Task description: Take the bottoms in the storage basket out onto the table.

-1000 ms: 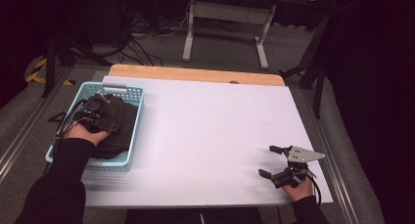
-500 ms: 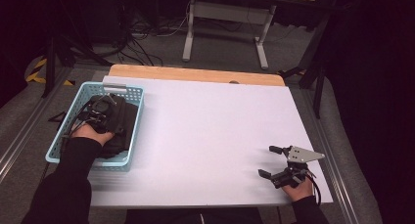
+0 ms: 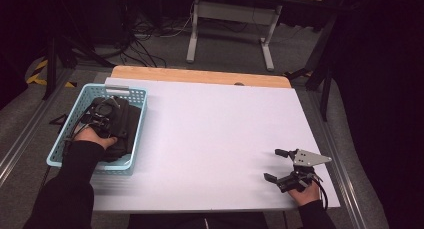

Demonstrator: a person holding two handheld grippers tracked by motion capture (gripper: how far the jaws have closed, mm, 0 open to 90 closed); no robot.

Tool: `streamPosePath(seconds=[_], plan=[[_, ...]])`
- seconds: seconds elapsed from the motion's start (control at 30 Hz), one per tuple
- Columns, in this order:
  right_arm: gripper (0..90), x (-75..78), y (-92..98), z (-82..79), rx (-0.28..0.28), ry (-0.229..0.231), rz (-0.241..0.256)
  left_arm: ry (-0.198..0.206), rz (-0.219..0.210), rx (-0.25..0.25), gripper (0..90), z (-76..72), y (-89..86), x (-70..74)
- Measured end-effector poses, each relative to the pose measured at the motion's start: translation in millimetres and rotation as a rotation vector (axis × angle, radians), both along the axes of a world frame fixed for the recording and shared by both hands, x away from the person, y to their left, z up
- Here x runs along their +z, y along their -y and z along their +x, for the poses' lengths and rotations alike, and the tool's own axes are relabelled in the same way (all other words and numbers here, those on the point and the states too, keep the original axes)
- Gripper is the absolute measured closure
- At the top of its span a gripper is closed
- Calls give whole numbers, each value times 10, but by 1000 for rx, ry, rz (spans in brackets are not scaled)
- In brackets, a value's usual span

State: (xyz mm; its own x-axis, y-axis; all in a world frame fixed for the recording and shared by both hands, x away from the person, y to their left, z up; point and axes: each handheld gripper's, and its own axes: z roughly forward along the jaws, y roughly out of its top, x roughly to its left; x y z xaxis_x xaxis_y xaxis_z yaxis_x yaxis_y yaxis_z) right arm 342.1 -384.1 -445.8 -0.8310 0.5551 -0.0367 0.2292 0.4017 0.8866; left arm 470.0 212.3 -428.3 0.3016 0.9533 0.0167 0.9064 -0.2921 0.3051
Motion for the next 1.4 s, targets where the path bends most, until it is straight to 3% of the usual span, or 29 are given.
streamPosePath(seconds=[0.2, 0.4, 0.63, 0.83, 1.0, 1.2, 1.4], plan=[[0, 1, 2, -1, -1, 2, 3, 16, 14, -22, 236, -58, 61, 63], [0, 1, 2, -1, -2, 1, 3, 21, 15, -73, 540, -96, 121, 114], [0, 2, 6, -2, -3, -1, 6, 33, -6, -86, 581, -112, 83, 138], [0, 3, 10, -4, -2, -1, 7, 78, -14, -114, 588, -153, 33, 158], [0, 4, 12, -3, -1, 2, 8, 102, -29, -107, 590, -185, -2, 197], [0, 3, 9, -3, -2, -1, 6, 169, -38, -86, 592, -242, -30, 258], [0, 4, 12, -2, -2, 0, 9, 250, -121, -55, 591, -303, -131, 332]])
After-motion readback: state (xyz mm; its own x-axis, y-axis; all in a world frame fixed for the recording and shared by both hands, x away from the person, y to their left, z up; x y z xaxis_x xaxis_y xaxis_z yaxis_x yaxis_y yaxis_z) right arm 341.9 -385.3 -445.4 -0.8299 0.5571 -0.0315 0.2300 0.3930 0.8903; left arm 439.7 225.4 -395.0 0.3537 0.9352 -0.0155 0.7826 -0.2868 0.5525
